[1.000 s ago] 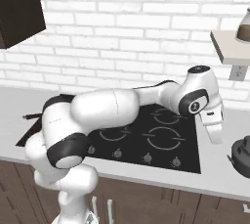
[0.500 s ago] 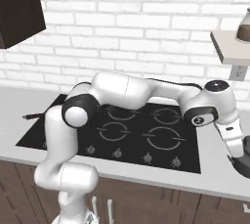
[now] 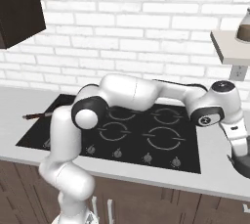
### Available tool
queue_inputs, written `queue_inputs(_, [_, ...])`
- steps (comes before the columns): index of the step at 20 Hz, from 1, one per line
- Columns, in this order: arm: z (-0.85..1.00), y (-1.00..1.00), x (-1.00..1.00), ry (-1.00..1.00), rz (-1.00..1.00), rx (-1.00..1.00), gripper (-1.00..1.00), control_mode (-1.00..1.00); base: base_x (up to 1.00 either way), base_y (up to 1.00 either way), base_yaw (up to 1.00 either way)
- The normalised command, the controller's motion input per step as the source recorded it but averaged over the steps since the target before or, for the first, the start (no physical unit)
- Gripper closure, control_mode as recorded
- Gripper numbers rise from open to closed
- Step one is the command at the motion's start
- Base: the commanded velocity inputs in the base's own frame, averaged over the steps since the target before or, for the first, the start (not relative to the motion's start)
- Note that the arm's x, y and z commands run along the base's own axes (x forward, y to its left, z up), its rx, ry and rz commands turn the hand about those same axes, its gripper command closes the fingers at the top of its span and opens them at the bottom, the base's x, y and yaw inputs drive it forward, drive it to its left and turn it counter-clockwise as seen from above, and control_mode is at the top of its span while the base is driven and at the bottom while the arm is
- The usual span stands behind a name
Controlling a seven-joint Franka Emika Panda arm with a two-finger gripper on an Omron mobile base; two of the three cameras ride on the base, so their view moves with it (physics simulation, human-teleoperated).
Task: Pick the kettle from the counter and place it on a stove burner. Then turn the burner on.
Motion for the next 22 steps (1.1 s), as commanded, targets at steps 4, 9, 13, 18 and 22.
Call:
queue_inputs(4, [0.06, -0.27, 0.31, 0.02, 0.05, 0.05, -1.0, -1.0, 0.0, 0.0, 0.0])
queue_inputs(9, [0.0, -0.41, 0.4, 0.09, 0.09, 0.05, -1.0, -1.0, 0.0, 0.0, 0.0])
queue_inputs(13, [0.0, -0.59, 0.32, 0.04, 0.04, 0.04, -1.0, -1.0, 0.0, 0.0, 0.0])
queue_inputs(18, [-0.08, -0.33, 0.25, 0.03, 0.01, 0.0, -1.0, -1.0, 0.0, 0.0, 0.0])
queue_inputs(22, [-0.16, -0.05, 0.41, 0.02, 0.0, 0.0, -1.0, -1.0, 0.0, 0.0, 0.0])
